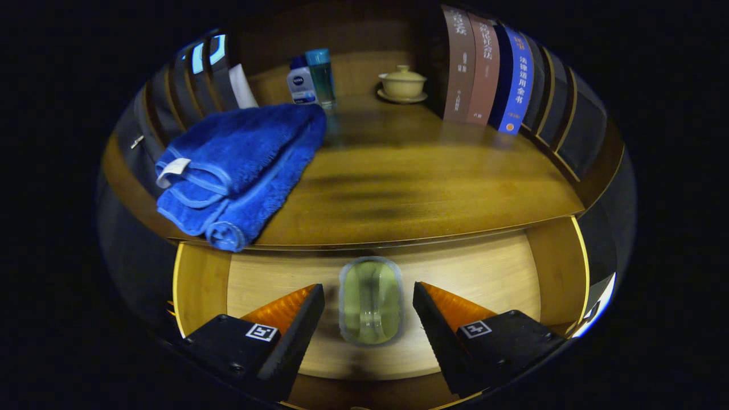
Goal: Pull open the drawer, take out the items inside it, and place them on the countertop above the cabinet.
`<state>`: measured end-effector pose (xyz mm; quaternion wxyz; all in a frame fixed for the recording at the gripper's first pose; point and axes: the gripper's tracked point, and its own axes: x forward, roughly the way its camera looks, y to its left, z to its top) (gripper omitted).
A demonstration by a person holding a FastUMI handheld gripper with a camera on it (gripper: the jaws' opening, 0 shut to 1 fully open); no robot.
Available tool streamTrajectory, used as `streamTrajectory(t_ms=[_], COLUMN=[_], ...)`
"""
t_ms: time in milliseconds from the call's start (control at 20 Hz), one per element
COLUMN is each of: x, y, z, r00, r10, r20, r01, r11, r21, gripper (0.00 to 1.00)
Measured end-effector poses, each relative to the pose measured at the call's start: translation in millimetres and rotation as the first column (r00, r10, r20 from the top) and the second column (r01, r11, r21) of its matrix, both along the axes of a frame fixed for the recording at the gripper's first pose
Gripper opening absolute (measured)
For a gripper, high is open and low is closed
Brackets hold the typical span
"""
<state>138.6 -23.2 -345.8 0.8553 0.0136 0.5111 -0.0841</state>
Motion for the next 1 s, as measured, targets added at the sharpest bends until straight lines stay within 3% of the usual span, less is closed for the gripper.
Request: streamTrajectory(t_ms=[250,600,700,1000], x=[-2,3,2,0], y=[-6,-6,-4,0], z=[-27,-36,-35,-7], r00=[0.990,0.987,0.986,0.995], r10=[-0.002,0.026,0.028,0.022], r20=[-0.140,-0.156,-0.162,-0.099], r01=[0.000,-0.028,-0.030,-0.019], r11=[1.000,1.000,0.999,1.000], r21=[-0.009,-0.012,-0.013,0.024], gripper=[0.99,0.33,0.19,0.19])
